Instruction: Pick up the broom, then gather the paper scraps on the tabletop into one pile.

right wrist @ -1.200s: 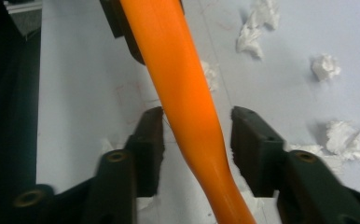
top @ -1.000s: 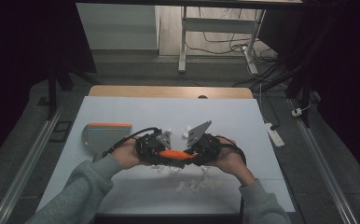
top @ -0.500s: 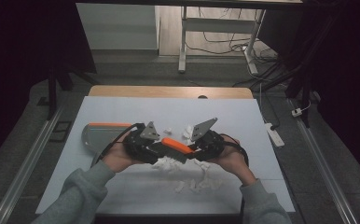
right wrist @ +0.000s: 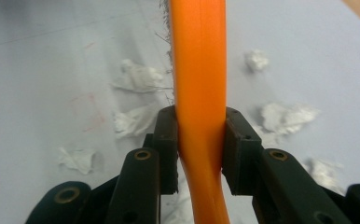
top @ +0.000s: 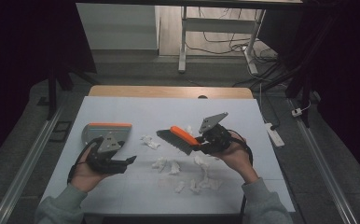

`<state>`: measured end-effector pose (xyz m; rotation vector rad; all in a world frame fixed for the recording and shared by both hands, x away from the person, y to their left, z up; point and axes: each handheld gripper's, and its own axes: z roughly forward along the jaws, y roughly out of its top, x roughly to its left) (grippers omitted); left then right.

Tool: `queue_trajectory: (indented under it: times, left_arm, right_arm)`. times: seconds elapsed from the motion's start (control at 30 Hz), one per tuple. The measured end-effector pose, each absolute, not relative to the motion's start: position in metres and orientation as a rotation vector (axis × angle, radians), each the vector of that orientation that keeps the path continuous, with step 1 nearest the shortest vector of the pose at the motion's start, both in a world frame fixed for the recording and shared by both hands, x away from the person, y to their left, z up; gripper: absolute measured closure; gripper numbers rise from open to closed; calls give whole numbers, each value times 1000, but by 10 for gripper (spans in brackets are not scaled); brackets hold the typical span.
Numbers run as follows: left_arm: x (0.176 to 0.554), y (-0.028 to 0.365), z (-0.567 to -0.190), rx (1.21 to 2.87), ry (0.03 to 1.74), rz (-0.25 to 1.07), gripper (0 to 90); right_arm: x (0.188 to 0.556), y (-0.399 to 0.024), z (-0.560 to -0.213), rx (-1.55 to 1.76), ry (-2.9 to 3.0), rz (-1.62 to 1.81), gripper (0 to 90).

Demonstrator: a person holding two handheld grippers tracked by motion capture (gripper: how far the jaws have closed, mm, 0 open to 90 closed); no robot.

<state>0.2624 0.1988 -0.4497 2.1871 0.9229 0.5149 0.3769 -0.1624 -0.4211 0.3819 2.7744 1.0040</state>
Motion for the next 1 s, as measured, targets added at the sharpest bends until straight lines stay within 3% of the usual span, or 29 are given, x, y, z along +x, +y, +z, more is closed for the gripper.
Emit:
queue_trajectory:
  times: [0.3, 0.53, 1.0]
  left_arm:
    - [251, 229, -471, 2144, 1029, 554, 324]
    - [249, 241, -480, 2085, 1093, 501, 299]
    - [247, 244, -487, 2056, 1120, 462, 290]
  right_arm:
    - [386, -179, -418, 511, 2672, 999, 700]
    - [391, -197, -411, 603, 2611, 995, 700]
    - [400, -214, -409, 711, 2540, 956, 701]
